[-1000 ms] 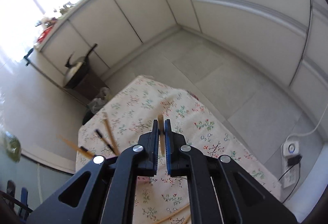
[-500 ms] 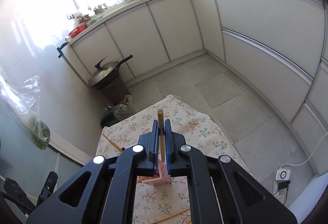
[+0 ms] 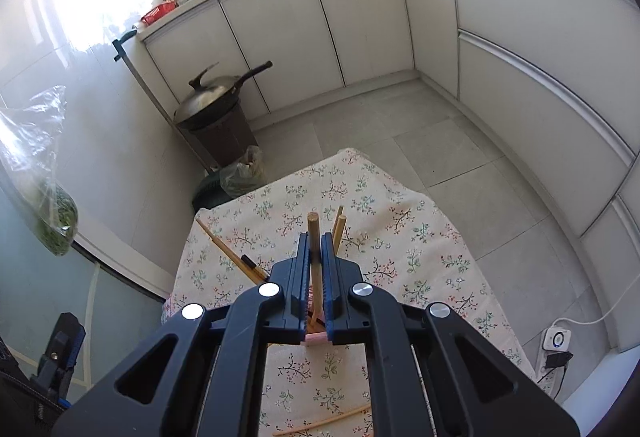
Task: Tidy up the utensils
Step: 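Carry the chopstick over the pink holder and open the right gripper, then raise the open right gripper and move both tools toward the last chopsticks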
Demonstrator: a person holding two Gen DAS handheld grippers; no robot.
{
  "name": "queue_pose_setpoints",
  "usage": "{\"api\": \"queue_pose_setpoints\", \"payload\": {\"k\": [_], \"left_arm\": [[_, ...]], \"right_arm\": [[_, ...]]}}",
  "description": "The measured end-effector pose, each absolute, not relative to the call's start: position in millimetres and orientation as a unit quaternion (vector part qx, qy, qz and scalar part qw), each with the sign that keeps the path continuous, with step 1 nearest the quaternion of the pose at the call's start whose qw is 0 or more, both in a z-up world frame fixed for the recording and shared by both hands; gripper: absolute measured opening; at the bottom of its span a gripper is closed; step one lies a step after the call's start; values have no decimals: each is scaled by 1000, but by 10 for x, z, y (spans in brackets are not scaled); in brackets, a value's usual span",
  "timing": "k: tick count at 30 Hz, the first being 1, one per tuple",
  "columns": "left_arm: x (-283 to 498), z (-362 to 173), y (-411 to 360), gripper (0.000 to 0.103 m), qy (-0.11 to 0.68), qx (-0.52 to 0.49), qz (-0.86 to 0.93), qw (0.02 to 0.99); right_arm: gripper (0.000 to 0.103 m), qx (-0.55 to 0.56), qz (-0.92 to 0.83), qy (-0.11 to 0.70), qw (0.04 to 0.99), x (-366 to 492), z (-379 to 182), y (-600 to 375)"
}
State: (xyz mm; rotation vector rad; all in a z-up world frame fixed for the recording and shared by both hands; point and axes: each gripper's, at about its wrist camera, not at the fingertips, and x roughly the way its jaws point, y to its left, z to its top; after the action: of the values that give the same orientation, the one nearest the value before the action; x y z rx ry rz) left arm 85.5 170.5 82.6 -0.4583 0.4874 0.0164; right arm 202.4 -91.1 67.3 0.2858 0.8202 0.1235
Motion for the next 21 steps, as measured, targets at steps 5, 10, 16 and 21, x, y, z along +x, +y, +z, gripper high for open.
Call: {"api": "queue_pose_setpoints", "payload": {"k": [5, 10, 16, 21], "left_arm": [[870, 821, 1674, 96, 242, -220, 6, 945], [861, 848, 1616, 96, 237, -211, -1, 948], [812, 926, 1400, 96, 223, -166, 11, 960], [760, 952, 1244, 96, 218, -131, 20, 967]], "right_arm": [[9, 139, 66, 407, 900, 2128, 510, -819], [16, 144, 86, 408, 897, 2103, 434, -781], [32, 94, 87, 351, 928, 1797, 633, -667], [38, 47, 81, 309, 946, 1531, 729, -587]]}}
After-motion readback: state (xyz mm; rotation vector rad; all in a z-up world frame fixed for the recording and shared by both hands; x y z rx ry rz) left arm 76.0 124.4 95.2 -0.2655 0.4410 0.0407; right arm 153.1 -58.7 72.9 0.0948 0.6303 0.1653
